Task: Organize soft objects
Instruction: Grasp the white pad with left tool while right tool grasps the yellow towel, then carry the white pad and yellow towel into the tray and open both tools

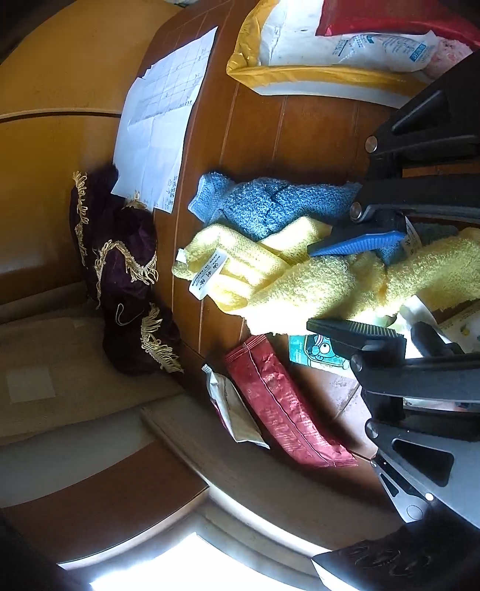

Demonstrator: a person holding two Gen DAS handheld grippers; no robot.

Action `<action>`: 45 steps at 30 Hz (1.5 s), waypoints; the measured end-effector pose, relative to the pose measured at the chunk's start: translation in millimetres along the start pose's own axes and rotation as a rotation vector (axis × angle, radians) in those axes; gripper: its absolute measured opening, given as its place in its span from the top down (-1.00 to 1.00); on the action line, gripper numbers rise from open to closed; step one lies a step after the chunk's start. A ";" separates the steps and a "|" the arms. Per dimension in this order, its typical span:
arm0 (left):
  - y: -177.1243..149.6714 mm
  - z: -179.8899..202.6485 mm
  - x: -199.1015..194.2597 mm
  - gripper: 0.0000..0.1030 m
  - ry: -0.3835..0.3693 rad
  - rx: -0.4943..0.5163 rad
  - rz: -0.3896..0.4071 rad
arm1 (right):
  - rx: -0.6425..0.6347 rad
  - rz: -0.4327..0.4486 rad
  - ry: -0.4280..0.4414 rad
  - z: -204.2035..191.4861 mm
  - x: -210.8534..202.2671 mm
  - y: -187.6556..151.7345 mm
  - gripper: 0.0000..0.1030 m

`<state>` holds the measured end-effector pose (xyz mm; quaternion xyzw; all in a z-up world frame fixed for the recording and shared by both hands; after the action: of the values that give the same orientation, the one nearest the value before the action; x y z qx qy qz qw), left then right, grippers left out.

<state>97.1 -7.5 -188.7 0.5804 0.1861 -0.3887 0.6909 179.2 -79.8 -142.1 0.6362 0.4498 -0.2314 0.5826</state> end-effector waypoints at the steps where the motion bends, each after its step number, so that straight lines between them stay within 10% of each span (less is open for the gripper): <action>1: 0.1 -0.2 0.4 -0.17 -0.001 -0.001 0.000 | 0.008 0.012 0.007 0.5 -5.5 -1.4 0.37; 15: -3.3 11.3 -1.9 -0.09 -0.028 0.046 0.010 | 0.141 0.198 0.187 36.4 -86.6 -27.8 0.38; 45: 2.5 0.4 -13.3 0.03 -0.140 -0.064 0.029 | 0.148 0.216 0.181 43.7 -76.3 -34.2 0.37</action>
<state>90.5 -3.6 -177.5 0.5321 0.1412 -0.4121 0.7260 123.2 -147.3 -107.2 0.7402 0.4113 -0.1415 0.5128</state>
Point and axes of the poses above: each gripper's, at about its wrist camera, not at the fingertips, and x roughly the way its jaws point, z to its right, y to its top, the point moved 4 cm from there along x, roughly the way its jaws point, and after that the axes turned 3 degrees about x, right-handed, at the moved point
